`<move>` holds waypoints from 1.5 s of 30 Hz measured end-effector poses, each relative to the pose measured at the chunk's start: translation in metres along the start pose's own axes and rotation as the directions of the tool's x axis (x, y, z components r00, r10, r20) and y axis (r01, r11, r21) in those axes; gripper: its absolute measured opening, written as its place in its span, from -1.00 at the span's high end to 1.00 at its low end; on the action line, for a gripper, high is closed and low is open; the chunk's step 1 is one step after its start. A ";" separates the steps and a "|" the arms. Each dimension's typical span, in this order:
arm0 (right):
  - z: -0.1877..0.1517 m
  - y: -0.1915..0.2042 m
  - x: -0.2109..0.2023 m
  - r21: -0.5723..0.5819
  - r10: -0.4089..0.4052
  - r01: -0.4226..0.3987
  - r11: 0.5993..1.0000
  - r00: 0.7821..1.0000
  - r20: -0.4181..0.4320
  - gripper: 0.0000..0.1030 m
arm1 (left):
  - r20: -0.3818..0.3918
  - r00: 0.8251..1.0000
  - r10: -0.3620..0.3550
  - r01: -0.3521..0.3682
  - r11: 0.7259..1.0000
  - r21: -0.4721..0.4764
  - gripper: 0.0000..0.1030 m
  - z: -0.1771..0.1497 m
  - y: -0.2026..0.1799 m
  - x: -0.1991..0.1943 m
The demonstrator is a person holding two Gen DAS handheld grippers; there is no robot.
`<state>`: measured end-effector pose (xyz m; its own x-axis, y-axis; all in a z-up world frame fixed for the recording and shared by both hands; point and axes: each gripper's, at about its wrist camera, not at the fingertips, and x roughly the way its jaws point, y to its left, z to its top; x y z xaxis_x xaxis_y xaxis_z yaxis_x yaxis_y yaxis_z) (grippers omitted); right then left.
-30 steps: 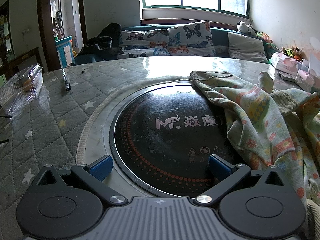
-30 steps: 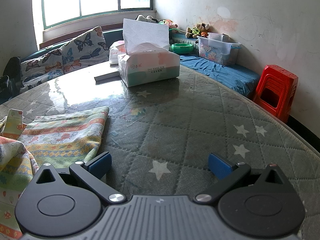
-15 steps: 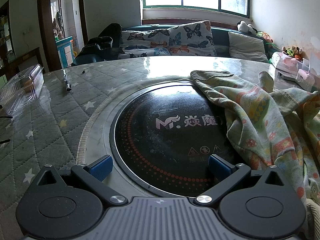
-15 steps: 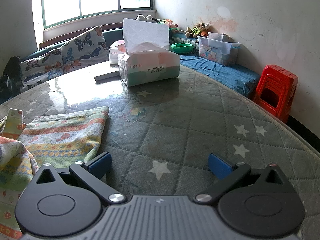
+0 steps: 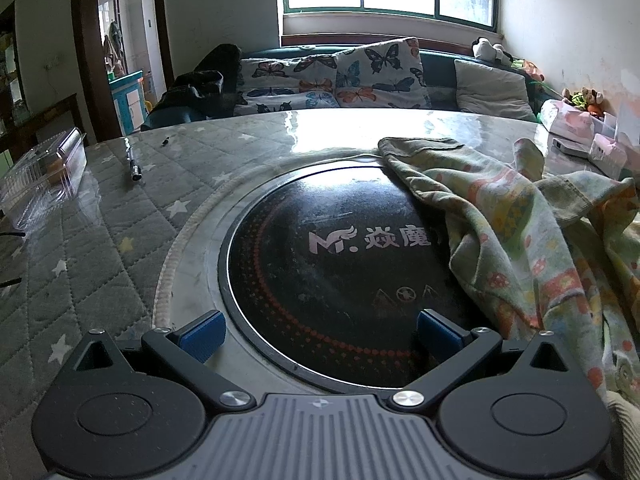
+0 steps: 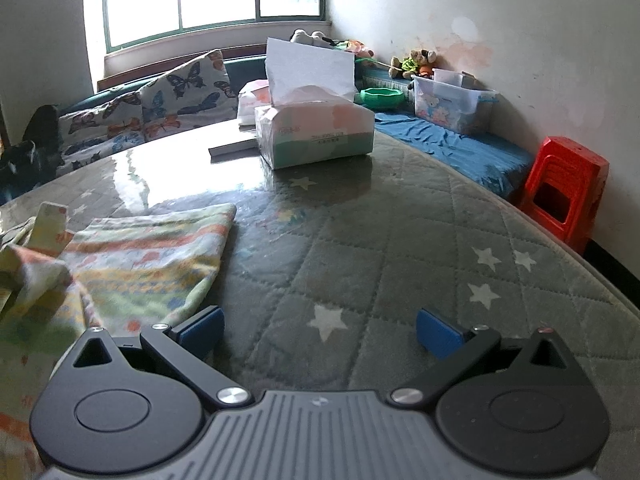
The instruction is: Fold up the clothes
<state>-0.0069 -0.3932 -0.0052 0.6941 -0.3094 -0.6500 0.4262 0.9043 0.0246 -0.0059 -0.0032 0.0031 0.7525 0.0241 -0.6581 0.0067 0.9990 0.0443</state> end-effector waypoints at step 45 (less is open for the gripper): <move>-0.079 0.033 -0.108 -0.214 0.193 -0.205 0.955 0.978 -0.074 -1.00 | -0.064 0.996 0.063 -0.062 0.998 0.003 -1.00 -0.038 -0.022 -0.073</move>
<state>-0.1139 -0.3071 0.0057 0.7185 -0.1062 -0.6874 0.1409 0.9900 -0.0056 -0.0856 -0.0253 0.0219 0.7076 0.0889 -0.7010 -0.0383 0.9954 0.0876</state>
